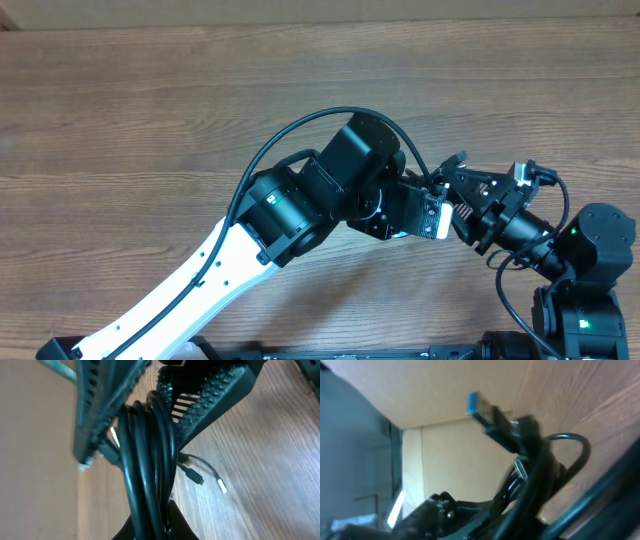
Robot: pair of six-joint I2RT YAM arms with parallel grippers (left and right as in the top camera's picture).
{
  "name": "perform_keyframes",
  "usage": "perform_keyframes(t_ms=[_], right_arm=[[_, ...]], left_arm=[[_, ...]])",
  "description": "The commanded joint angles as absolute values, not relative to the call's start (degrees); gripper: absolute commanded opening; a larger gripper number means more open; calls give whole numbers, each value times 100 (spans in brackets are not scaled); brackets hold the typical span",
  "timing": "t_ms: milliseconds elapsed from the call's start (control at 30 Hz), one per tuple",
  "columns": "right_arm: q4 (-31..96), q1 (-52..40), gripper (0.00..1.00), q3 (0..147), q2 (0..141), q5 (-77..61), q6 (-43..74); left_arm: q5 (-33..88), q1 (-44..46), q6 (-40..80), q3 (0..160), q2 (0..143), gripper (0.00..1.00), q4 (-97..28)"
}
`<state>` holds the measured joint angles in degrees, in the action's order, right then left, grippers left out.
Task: Untangle cables
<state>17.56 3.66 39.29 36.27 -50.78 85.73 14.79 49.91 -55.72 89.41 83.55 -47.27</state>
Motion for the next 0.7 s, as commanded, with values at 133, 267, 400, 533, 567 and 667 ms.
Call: perform_keyframes(t_ms=[133, 267, 400, 533, 567, 667], right_arm=[[1719, 360, 15, 3935, 3618, -5024, 8431], [1721, 360, 4, 3935, 3618, -5024, 8348], [1721, 360, 4, 3935, 3618, -4932, 8213], [1726, 360, 4, 3935, 3618, -4772, 8036], [1745, 360, 4, 3935, 3618, -4672, 7972], [1780, 360, 4, 3935, 3618, -4381, 7894]], left_arm=[[1927, 5043, -5833, 9056, 8361, 4, -4449], [1911, 5043, -5819, 9056, 8361, 4, -4431], [1911, 5043, -5686, 9056, 8361, 4, -4403], [1911, 5043, -5068, 9059, 8361, 18, -4270], [1911, 5043, -4834, 9059, 8359, 23, -4261], [1907, 5043, -4095, 9059, 8359, 100, -4263]])
